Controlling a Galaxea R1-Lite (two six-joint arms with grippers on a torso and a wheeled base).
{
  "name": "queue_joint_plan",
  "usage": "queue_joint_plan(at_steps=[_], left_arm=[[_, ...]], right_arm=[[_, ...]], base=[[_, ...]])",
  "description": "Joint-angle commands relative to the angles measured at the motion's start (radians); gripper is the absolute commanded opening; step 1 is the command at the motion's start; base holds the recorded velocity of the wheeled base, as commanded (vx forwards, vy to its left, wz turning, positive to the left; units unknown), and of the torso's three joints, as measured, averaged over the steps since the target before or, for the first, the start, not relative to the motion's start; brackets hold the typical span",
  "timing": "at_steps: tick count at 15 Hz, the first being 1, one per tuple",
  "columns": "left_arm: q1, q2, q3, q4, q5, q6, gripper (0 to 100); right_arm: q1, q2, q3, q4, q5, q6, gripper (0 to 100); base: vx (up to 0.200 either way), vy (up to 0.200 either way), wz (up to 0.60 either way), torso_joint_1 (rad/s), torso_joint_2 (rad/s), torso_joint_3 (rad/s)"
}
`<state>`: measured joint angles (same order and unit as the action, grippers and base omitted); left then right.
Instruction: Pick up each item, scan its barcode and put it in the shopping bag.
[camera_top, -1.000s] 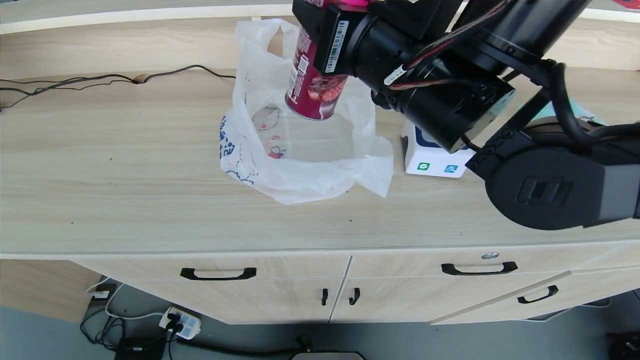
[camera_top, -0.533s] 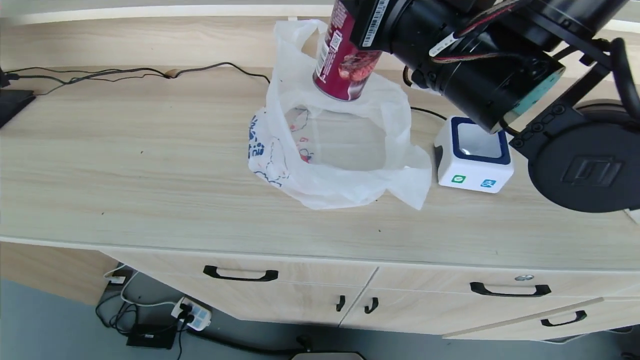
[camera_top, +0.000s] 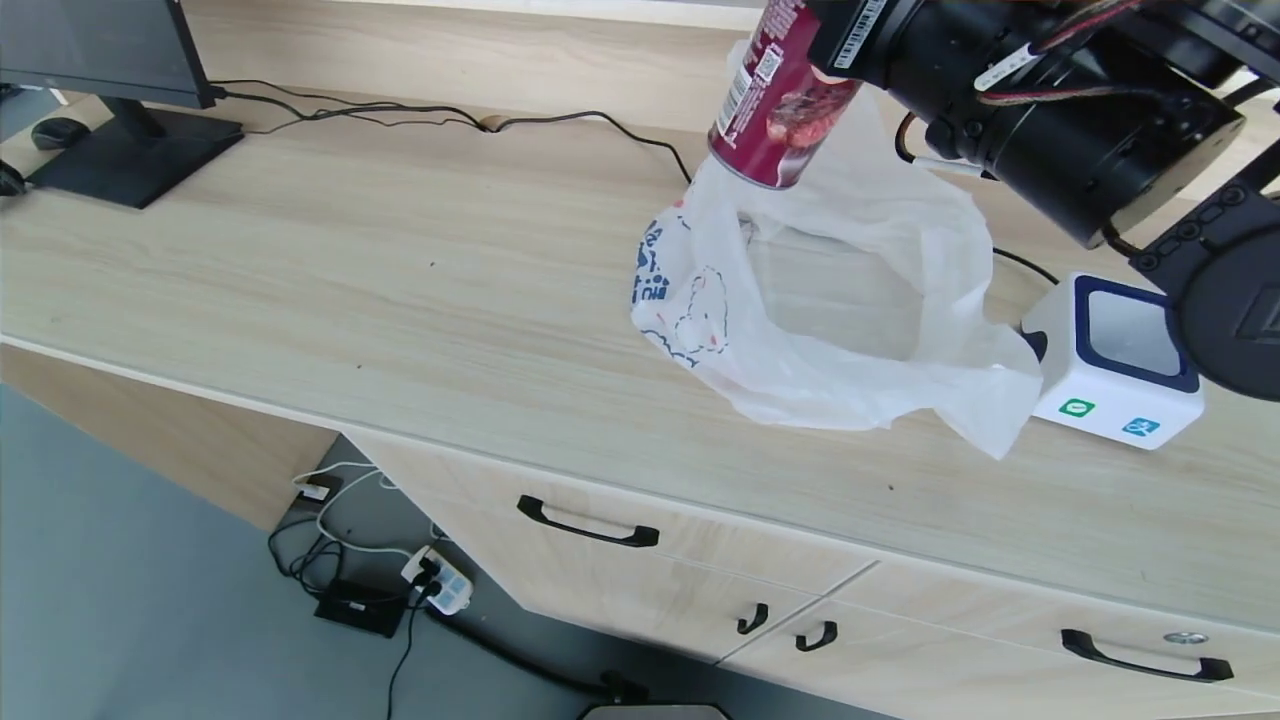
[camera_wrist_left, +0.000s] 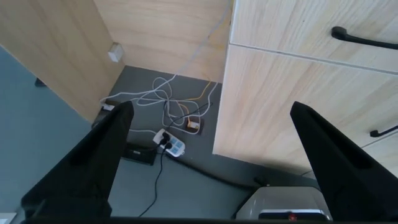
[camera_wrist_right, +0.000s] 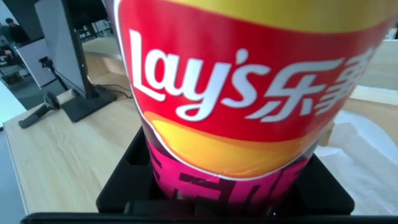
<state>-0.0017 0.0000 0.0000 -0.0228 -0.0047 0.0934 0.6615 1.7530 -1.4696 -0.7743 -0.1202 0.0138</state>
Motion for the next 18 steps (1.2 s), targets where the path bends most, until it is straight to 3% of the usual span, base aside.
queue_joint_plan(at_steps=[1, 2, 4, 10, 18], left_arm=[[0.000, 0.002, 0.000, 0.000, 0.000, 0.000, 100], [0.000, 0.002, 0.000, 0.000, 0.000, 0.000, 100], [0.000, 0.002, 0.000, 0.000, 0.000, 0.000, 100], [0.000, 0.002, 0.000, 0.000, 0.000, 0.002, 100], [0.000, 0.002, 0.000, -0.002, 0.000, 0.002, 100]], right_arm=[[-0.137, -0.013, -0.021, 0.024, 0.002, 0.109, 0], [-0.212, -0.018, -0.028, 0.038, 0.025, 0.115, 0], [-0.272, -0.035, 0.003, 0.061, 0.091, 0.137, 0], [-0.260, -0.073, 0.192, 0.072, 0.137, 0.276, 0], [-0.253, -0.017, 0.209, 0.076, 0.192, 0.385, 0]], base=[[0.000, 0.000, 0.00, 0.000, 0.00, 0.000], [0.000, 0.000, 0.00, 0.000, 0.00, 0.000], [0.000, 0.000, 0.00, 0.000, 0.00, 0.000], [0.000, 0.000, 0.00, 0.000, 0.00, 0.000], [0.000, 0.000, 0.00, 0.000, 0.00, 0.000]])
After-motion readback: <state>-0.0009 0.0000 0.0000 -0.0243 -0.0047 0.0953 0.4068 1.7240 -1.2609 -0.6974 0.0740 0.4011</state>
